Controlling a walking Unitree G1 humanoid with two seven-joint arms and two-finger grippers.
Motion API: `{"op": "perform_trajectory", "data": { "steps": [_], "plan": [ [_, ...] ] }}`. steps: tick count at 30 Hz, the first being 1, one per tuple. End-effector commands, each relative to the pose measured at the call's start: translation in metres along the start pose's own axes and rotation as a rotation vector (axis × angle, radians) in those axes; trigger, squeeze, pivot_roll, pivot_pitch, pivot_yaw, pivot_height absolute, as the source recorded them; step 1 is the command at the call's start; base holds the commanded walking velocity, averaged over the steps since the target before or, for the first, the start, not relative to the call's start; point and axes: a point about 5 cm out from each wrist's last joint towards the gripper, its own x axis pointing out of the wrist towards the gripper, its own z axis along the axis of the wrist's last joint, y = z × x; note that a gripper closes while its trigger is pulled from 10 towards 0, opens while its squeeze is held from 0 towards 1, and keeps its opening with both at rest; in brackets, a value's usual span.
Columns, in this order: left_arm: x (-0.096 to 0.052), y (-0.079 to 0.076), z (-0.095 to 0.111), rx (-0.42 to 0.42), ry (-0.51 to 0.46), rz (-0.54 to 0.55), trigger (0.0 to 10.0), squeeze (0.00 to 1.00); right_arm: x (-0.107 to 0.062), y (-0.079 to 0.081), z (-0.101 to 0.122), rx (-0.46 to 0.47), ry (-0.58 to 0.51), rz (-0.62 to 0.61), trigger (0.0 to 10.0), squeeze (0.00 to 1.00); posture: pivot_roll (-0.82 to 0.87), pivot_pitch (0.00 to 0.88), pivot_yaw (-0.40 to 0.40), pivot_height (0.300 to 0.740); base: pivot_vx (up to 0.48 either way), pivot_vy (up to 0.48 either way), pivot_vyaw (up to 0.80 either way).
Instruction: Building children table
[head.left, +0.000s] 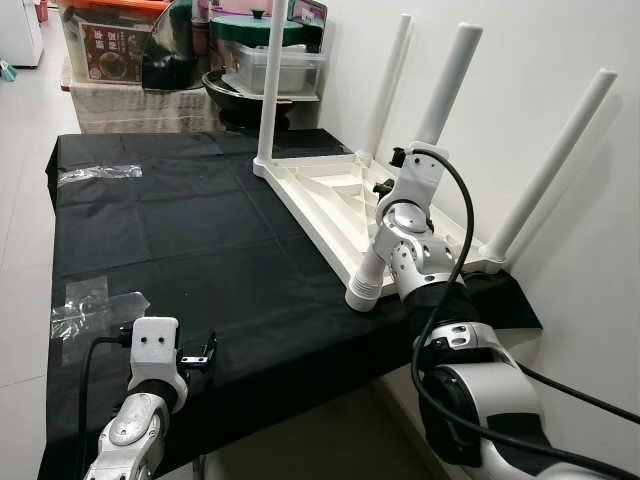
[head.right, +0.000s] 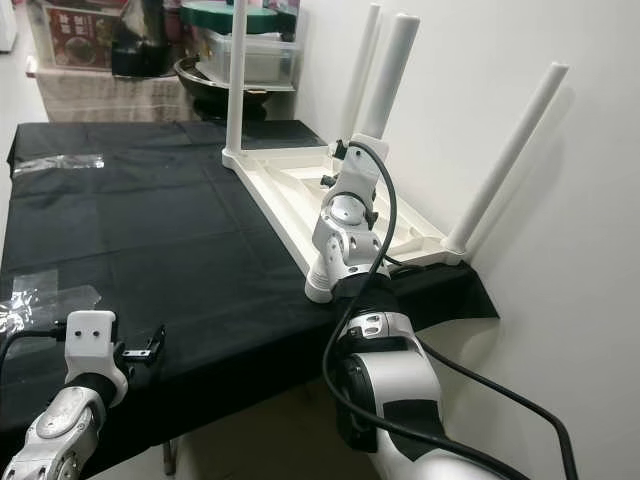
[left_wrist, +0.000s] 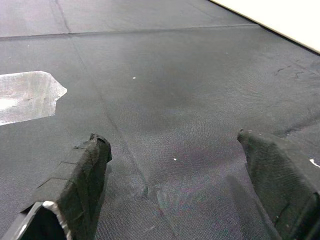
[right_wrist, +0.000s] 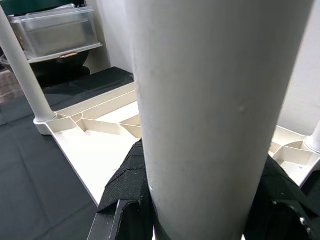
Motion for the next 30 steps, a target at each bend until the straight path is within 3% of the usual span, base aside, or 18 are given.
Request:
{"op": "perform_trajectory", "data": {
  "steps": [1, 9, 10, 11, 12, 13, 22, 29, 30],
  "plan": [
    [0.001, -0.004, -0.001, 0.009, 0.002, -0.017, 10.0, 0.00, 0.003, -0.019, -0.043, -0.018, 0.185, -0.079, 10.0, 0.00, 0.07, 0.000, -0.141, 0.740, 0.000, 0.000, 0.00],
    [0.001, -0.004, -0.001, 0.009, 0.002, -0.019, 10.0, 0.00, 0.002, -0.019, -0.041, -0.013, 0.185, -0.077, 10.0, 0.00, 0.07, 0.000, -0.138, 0.740, 0.000, 0.000, 0.00],
    [0.001, -0.004, -0.001, 0.009, 0.002, -0.019, 10.0, 0.00, 0.001, -0.019, -0.040, -0.009, 0.182, -0.075, 10.0, 0.04, 0.07, 0.000, -0.138, 0.740, 0.000, 0.000, 0.00],
    [0.001, -0.004, -0.001, 0.009, 0.003, -0.019, 10.0, 0.00, 0.001, -0.019, -0.039, -0.007, 0.180, -0.074, 10.0, 0.37, 0.07, 0.000, -0.139, 0.740, 0.000, 0.000, 0.00],
    [0.001, -0.004, -0.001, 0.009, 0.003, -0.019, 10.0, 0.00, 0.001, -0.019, -0.038, -0.004, 0.177, -0.073, 10.0, 0.52, 0.07, 0.000, -0.139, 0.740, 0.000, 0.000, 0.00],
    [0.001, -0.005, -0.001, 0.008, 0.003, -0.019, 10.0, 0.00, 0.001, -0.018, -0.037, 0.001, 0.174, -0.074, 10.0, 1.00, 0.07, 0.000, -0.139, 0.740, 0.000, 0.000, 0.00],
    [0.000, -0.004, -0.002, 0.008, 0.006, -0.019, 10.0, 0.00, -0.002, -0.015, -0.027, 0.023, 0.148, -0.051, 10.0, 1.00, 0.07, 0.000, -0.140, 0.740, 0.000, 0.000, 0.00],
    [0.000, -0.004, -0.002, 0.008, 0.006, -0.020, 10.0, 0.00, -0.007, -0.012, -0.011, 0.065, 0.101, -0.014, 10.0, 1.00, 0.06, 0.000, -0.138, 0.740, 0.000, 0.000, 0.00],
    [0.000, -0.004, -0.002, 0.009, 0.007, -0.022, 10.0, 0.00, -0.010, -0.010, 0.001, 0.079, 0.068, 0.033, 10.0, 1.00, 0.06, 0.000, -0.133, 0.740, 0.000, 0.000, 0.00]
  ]
}}
